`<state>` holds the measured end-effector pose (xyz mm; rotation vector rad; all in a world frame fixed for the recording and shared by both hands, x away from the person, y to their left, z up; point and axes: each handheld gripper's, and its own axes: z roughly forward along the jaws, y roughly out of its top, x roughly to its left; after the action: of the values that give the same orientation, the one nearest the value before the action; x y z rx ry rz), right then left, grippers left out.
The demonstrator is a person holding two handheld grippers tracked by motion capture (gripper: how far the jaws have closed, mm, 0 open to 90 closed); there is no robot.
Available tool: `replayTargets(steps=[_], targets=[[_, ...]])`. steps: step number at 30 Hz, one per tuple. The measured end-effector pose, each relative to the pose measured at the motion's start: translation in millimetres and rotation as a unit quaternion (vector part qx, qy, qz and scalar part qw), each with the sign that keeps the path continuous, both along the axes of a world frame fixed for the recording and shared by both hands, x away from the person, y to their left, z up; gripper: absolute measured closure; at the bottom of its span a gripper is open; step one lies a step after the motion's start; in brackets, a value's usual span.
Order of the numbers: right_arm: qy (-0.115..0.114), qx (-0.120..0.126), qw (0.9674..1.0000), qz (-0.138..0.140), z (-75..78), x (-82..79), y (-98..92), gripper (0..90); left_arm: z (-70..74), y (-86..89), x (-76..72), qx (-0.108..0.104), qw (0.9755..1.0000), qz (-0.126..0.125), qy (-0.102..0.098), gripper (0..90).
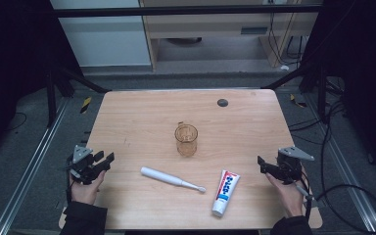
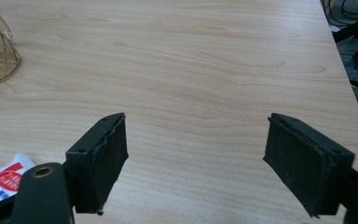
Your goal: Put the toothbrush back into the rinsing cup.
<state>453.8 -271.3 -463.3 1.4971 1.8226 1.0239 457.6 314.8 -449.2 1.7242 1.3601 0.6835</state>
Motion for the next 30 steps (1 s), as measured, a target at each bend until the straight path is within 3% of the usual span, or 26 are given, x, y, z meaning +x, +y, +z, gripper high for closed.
replayTargets(steps=[4,14,18,25,29,30], targets=[[0.004,0.013,0.9999,0.009,0.1,-6.9,0.0,24.3,1.1,-9.7,-2.1,0.018,0.9995,-0.025,0.010,64.6],[0.020,0.002,0.9990,0.040,-0.8,-7.7,11.8,33.5,2.3,-22.5,0.6,0.030,0.9976,-0.058,0.025,77.8],[0.020,0.006,0.9985,0.050,0.3,-11.2,17.3,37.6,5.5,-31.9,4.3,0.037,0.9960,-0.077,0.027,87.1],[0.022,0.007,0.9982,0.056,-1.3,-13.8,21.3,40.2,4.6,-57.6,16.4,0.074,0.9896,-0.117,0.040,89.6],[0.019,0.000,0.9979,0.062,-3.2,-16.1,23.4,40.6,0.3,-69.4,26.6,0.082,0.9854,-0.139,0.054,89.7],[0.020,-0.001,0.9979,0.062,-3.3,-16.1,24.6,40.6,-4.4,-74.6,31.0,0.084,0.9831,-0.148,0.068,89.8]])
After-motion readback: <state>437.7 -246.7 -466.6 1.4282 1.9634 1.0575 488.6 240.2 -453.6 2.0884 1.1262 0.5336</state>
